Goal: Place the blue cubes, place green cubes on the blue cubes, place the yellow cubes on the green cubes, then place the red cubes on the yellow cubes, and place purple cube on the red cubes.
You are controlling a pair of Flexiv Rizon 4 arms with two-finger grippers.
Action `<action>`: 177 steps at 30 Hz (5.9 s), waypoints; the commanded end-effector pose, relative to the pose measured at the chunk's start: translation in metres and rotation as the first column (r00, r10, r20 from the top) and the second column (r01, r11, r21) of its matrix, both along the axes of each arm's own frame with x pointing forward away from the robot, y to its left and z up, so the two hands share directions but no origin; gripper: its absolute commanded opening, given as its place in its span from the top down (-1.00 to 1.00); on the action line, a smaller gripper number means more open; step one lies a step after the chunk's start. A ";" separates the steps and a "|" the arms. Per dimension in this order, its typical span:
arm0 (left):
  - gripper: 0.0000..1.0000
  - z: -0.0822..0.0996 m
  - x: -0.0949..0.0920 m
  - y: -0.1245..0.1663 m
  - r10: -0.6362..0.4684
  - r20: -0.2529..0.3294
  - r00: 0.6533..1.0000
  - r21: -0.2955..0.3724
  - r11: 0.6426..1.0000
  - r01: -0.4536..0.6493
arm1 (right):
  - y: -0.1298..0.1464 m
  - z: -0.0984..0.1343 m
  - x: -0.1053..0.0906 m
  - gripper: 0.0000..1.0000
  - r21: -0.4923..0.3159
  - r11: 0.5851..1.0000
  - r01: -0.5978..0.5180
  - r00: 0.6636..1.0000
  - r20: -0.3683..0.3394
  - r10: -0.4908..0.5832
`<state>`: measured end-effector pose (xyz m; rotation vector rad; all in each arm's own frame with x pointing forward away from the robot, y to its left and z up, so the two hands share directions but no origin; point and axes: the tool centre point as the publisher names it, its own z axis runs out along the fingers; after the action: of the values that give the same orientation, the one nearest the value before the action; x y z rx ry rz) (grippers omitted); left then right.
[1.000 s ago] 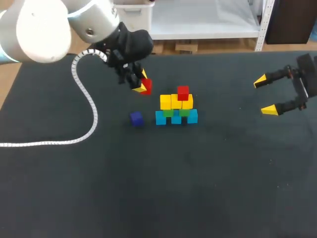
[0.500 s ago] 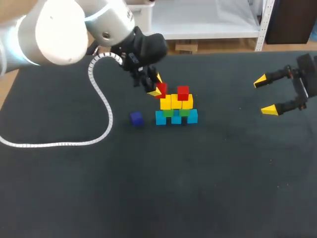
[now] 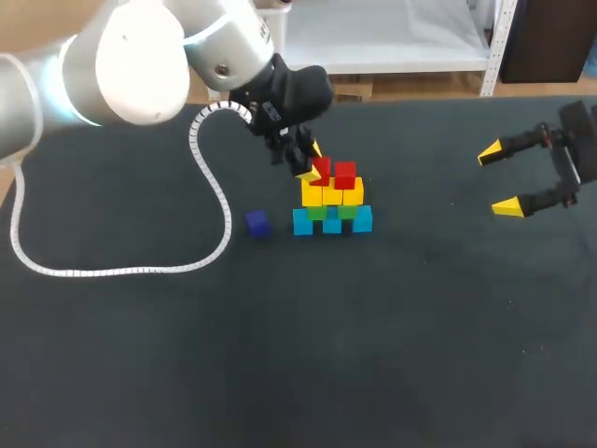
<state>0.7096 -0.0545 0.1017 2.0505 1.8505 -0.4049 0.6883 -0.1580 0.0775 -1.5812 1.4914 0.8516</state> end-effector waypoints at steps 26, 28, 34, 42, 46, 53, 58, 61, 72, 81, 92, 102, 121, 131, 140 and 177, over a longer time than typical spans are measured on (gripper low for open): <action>1.00 -0.011 0.007 -0.006 0.076 -0.043 0.996 -0.010 0.997 -0.077 | 0.000 0.000 0.001 -1.00 0.001 1.000 -0.001 1.000 0.000 0.001; 1.00 -0.011 0.007 -0.007 0.077 -0.043 0.996 -0.012 0.997 -0.077 | 0.000 0.000 0.001 -1.00 0.001 1.000 -0.001 1.000 0.000 0.001; 1.00 -0.013 0.008 -0.007 0.078 -0.046 0.996 -0.016 0.997 -0.079 | 0.000 0.000 0.001 -1.00 0.001 1.000 -0.001 1.000 0.000 0.001; 1.00 -0.014 0.009 -0.008 0.074 -0.049 0.996 -0.012 0.997 -0.075 | 0.000 0.000 0.001 -1.00 0.001 1.000 -0.001 1.000 0.000 0.001; 1.00 -0.015 0.009 -0.008 0.074 -0.052 0.996 -0.011 0.997 -0.074 | 0.000 0.000 0.001 -1.00 0.001 1.000 -0.001 1.000 0.000 0.001; 0.36 -0.016 0.009 -0.008 0.074 -0.055 0.996 -0.009 0.997 -0.074 | 0.000 0.000 0.001 -1.00 0.001 1.000 -0.001 1.000 0.000 0.001; -0.11 -0.016 0.010 -0.008 0.076 -0.058 0.995 -0.009 0.997 -0.077 | 0.000 0.000 0.001 -1.00 0.001 1.000 -0.001 1.000 0.000 0.001; -0.90 -0.015 0.010 -0.007 0.078 -0.061 0.995 -0.010 0.997 -0.079 | 0.000 0.000 0.001 -1.00 0.001 1.000 -0.001 1.000 0.000 0.001; -1.00 -0.008 -0.006 0.035 0.214 -0.040 0.976 -0.046 0.975 -0.216 | 0.000 0.000 0.001 -1.00 0.001 1.000 -0.001 1.000 0.000 0.001; -1.00 -0.023 -0.029 0.084 0.284 -0.046 0.958 -0.040 0.957 -0.286 | 0.000 0.000 0.001 -1.00 0.001 1.000 -0.001 1.000 0.000 0.001; -1.00 -0.057 -0.036 0.097 0.513 -0.032 0.858 -0.051 0.856 -0.514 | 0.000 0.000 0.001 -1.00 0.001 1.000 -0.001 1.000 0.000 0.001; -1.00 -0.082 -0.022 0.095 0.507 -0.013 0.862 -0.082 0.859 -0.506 | 0.000 0.000 0.001 -1.00 0.001 1.000 -0.001 1.000 0.000 0.001; -1.00 -0.103 -0.017 0.093 0.453 -0.067 0.889 -0.073 0.886 -0.457 | 0.000 0.000 0.001 -1.00 0.001 1.000 -0.001 1.000 0.000 0.001; 1.00 -0.111 -0.012 0.089 0.450 -0.057 0.891 -0.069 0.889 -0.454 | 0.000 0.000 0.001 -1.00 0.001 1.000 -0.001 1.000 0.000 0.001; 1.00 -0.084 -0.016 0.098 0.464 -0.036 0.885 -0.073 0.882 -0.465 | 0.000 0.000 0.001 -1.00 0.001 1.000 -0.001 1.000 0.000 0.001; 1.00 0.036 0.020 -0.011 0.002 -0.018 1.000 -0.166 0.986 -0.005 | 0.000 0.000 0.001 -1.00 0.001 1.000 -0.001 1.000 0.000 0.001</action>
<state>0.7225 -0.0582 0.1403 1.9151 1.7655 -0.5306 0.6884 -0.1579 0.0775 -1.5813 1.4914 0.8518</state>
